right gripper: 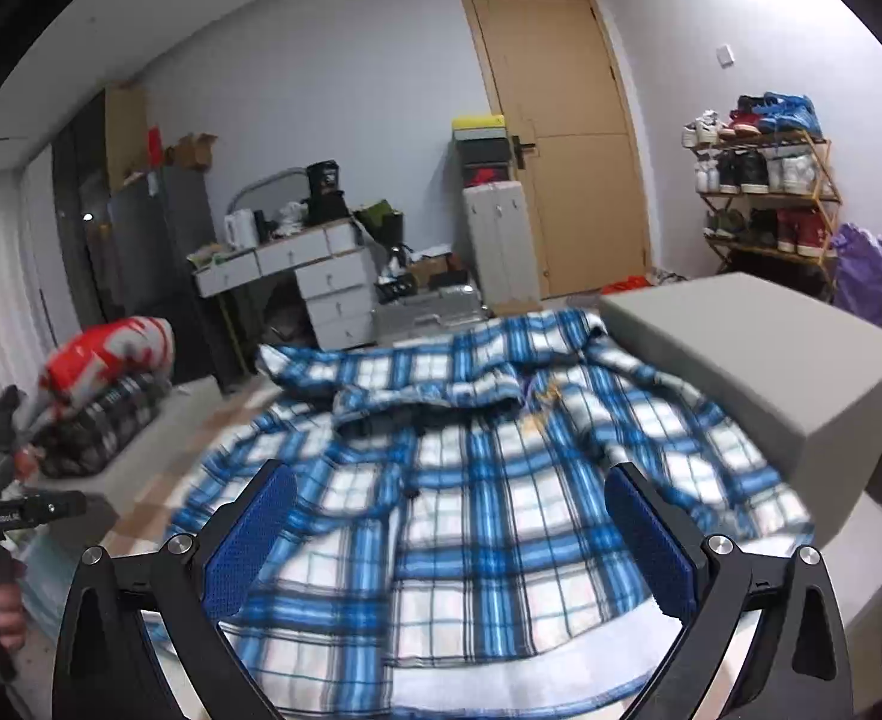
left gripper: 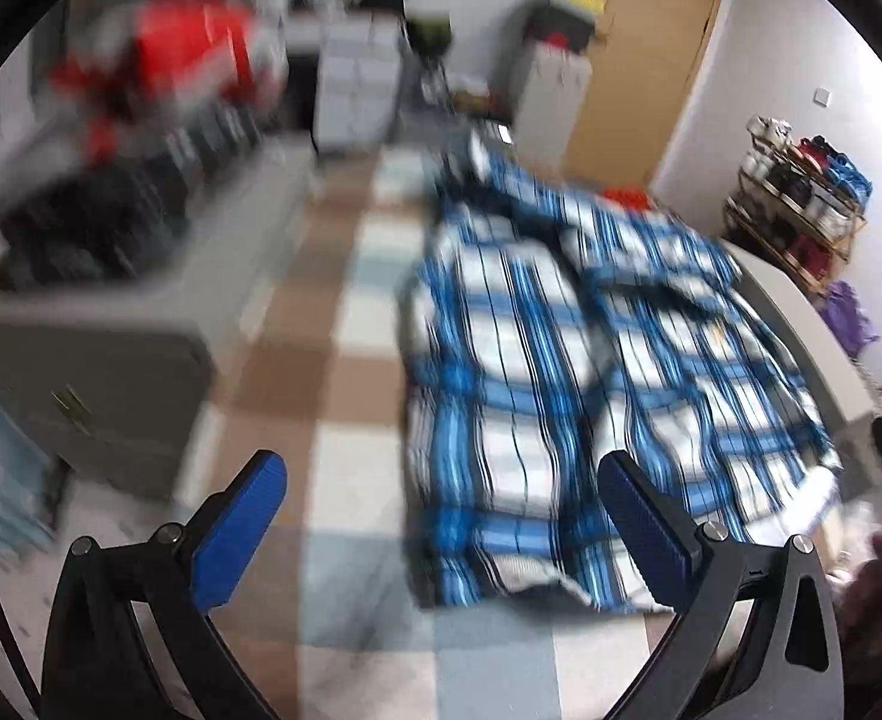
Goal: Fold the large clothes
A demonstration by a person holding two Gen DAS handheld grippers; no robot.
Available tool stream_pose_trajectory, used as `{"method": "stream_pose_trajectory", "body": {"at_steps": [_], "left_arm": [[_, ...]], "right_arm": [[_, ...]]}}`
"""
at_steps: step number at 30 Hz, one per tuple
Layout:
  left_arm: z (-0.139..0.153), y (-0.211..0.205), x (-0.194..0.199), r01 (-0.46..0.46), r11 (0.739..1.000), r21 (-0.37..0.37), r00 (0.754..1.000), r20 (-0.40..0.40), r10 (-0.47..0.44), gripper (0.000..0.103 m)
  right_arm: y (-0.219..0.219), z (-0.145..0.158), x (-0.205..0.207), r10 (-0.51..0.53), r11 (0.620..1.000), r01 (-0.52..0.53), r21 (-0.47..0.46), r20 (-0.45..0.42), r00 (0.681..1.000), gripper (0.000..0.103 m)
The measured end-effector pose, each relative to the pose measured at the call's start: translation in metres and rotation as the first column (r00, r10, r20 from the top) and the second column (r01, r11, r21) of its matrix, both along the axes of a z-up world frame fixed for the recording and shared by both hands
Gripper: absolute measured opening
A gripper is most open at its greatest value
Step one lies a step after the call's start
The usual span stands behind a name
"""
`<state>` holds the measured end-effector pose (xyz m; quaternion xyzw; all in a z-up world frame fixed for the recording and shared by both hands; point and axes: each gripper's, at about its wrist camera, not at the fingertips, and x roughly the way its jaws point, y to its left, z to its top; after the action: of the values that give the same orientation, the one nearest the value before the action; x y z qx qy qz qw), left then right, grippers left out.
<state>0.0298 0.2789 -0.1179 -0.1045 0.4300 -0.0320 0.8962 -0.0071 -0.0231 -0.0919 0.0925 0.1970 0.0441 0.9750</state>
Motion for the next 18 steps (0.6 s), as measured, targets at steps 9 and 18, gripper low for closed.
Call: {"method": "stream_pose_trajectory", "body": {"at_steps": [9,18], "left_arm": [[-0.036,-0.007,0.007,0.068,0.983,-0.168,0.983,-0.157,-0.095,0.101],[-0.038,-0.021,0.018,0.137,0.956,-0.259,0.97,-0.16,-0.183,0.101]], "right_arm": [[-0.013,-0.036,-0.02,0.241,0.936,-0.215,0.278,-0.062,0.969,0.103],[-0.012,-0.032,-0.053,0.213,0.943,-0.219,0.251,0.05,0.976,0.103]]}}
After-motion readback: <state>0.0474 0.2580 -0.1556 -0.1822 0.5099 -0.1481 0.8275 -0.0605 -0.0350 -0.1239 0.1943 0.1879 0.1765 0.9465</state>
